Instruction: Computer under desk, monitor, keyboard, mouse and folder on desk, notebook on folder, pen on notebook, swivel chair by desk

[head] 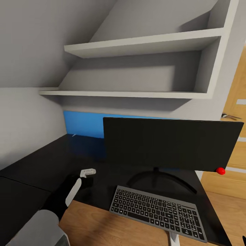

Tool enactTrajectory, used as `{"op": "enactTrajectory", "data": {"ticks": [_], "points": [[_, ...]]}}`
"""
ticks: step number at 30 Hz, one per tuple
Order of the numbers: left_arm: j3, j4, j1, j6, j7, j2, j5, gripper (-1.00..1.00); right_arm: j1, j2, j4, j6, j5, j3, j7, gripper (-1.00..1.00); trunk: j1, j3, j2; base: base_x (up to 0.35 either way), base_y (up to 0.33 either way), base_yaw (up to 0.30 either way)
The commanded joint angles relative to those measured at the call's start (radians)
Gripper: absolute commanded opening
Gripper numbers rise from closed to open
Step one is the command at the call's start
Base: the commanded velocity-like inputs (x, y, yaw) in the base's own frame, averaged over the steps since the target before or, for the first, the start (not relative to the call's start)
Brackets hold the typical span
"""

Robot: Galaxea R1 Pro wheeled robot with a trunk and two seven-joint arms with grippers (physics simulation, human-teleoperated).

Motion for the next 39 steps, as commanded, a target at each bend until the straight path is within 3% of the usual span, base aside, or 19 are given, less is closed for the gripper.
{"op": "enactTrajectory", "data": {"ticks": [1,10,39], "points": [[-0.004,-0.033,0.013,0.028,0.007,-0.002,0.009,-1.0,0.0,0.0,-0.002,0.005,-0.006,-0.001,0.003,1.0,0.0,-0.001,-0.001,0.0,0.0,0.0],[-0.005,-0.066,0.027,0.073,0.008,-0.011,0.01,-1.0,0.0,-0.001,-0.001,0.005,-0.006,-0.002,0.003,1.0,0.0,-0.001,-0.001,0.0,-0.064,0.0],[-0.011,-0.06,0.028,0.074,-0.004,-0.022,0.015,-1.0,0.0,0.0,-0.002,0.007,-0.006,0.0,0.002,1.0,0.0,-0.001,-0.001,-0.029,-0.039,-0.042]]}}
